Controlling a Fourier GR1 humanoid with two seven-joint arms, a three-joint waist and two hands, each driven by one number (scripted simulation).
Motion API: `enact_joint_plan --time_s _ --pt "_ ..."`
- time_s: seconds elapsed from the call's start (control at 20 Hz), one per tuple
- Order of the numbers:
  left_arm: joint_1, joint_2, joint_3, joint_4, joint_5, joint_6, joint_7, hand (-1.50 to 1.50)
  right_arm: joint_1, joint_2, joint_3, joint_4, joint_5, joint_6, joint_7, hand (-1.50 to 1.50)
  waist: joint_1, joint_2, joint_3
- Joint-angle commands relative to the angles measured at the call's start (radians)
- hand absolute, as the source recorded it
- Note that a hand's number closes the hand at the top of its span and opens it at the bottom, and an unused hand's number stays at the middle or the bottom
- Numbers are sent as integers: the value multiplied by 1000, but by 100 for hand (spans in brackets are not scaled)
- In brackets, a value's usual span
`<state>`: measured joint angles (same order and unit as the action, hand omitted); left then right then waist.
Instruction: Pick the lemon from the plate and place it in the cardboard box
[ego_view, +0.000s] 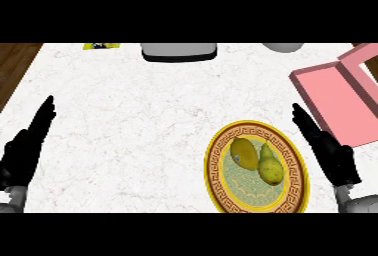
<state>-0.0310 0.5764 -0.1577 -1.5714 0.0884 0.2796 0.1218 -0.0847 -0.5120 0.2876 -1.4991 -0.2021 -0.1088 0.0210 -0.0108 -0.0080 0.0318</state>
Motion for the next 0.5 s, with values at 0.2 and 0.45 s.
enact_joint_plan --time_s 0.2,0.45 --pt "-19 -117 64 -29 192 -46 -6 0 -66 103 -146 1 -390 298 -153 -150 30 11 -29" --pt "-2 -147 88 -37 316 -119 37 0 -57 211 -334 74 -366 125 -440 -150 12 10 -27"
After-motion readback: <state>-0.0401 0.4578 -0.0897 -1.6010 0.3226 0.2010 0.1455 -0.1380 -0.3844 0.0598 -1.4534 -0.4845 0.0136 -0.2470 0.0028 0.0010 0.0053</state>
